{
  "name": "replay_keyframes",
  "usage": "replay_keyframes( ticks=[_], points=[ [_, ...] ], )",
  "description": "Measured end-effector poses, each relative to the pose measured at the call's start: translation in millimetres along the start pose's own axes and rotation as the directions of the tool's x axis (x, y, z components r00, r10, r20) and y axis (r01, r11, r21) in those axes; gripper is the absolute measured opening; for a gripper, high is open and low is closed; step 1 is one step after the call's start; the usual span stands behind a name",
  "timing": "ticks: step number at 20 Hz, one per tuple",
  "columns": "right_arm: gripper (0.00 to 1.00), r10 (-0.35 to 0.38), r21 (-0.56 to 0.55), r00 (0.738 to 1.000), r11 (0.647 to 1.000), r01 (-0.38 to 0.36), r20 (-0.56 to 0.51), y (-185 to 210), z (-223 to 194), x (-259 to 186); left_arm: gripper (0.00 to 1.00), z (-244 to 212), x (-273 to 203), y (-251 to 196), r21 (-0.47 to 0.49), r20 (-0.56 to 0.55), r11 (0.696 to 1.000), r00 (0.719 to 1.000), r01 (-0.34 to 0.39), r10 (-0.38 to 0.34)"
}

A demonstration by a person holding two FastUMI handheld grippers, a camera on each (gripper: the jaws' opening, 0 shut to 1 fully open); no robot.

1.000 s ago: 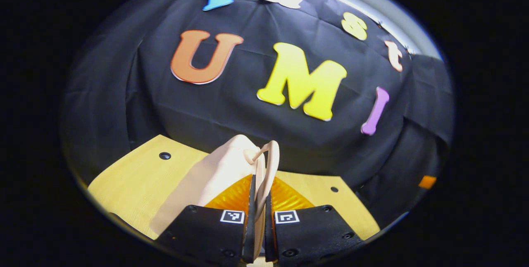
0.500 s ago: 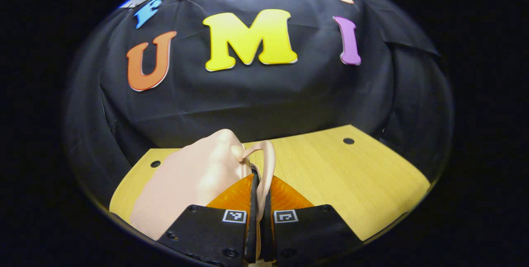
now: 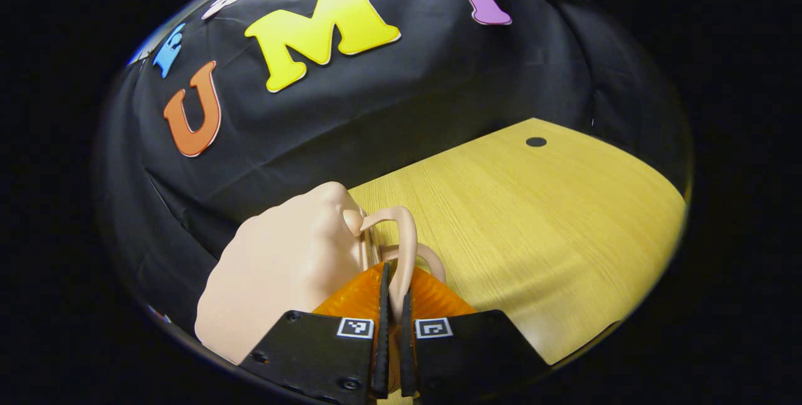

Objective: First open the suitcase, pack the skin care products into it, and then close the suitcase.

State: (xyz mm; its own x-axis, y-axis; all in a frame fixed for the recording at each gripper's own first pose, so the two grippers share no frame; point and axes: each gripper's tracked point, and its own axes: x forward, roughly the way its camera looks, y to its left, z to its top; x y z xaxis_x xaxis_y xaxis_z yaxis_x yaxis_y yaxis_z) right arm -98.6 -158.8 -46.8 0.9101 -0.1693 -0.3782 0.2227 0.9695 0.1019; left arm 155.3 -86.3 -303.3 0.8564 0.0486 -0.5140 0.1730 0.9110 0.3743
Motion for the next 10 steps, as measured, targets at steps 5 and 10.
replay_keyframes(
  ticks=[5, 10],
  points=[
    [0.77, 0.042, 0.001, 0.999, 0.999, -0.042, -0.021, 1.2, -6.0, 7.4, 0.22, -9.2, 2.8, -13.8, 0.045, -0.062, 0.999, 0.998, 0.02, -0.017],
    [0.81, 0.106, -0.026, 0.994, 0.994, -0.106, -0.008, 20.8, -3.9, 15.2, 0.55, 0.7, -17.7, -24.4, -0.028, -0.065, 0.996, 0.994, 0.086, -0.088]
  ],
)
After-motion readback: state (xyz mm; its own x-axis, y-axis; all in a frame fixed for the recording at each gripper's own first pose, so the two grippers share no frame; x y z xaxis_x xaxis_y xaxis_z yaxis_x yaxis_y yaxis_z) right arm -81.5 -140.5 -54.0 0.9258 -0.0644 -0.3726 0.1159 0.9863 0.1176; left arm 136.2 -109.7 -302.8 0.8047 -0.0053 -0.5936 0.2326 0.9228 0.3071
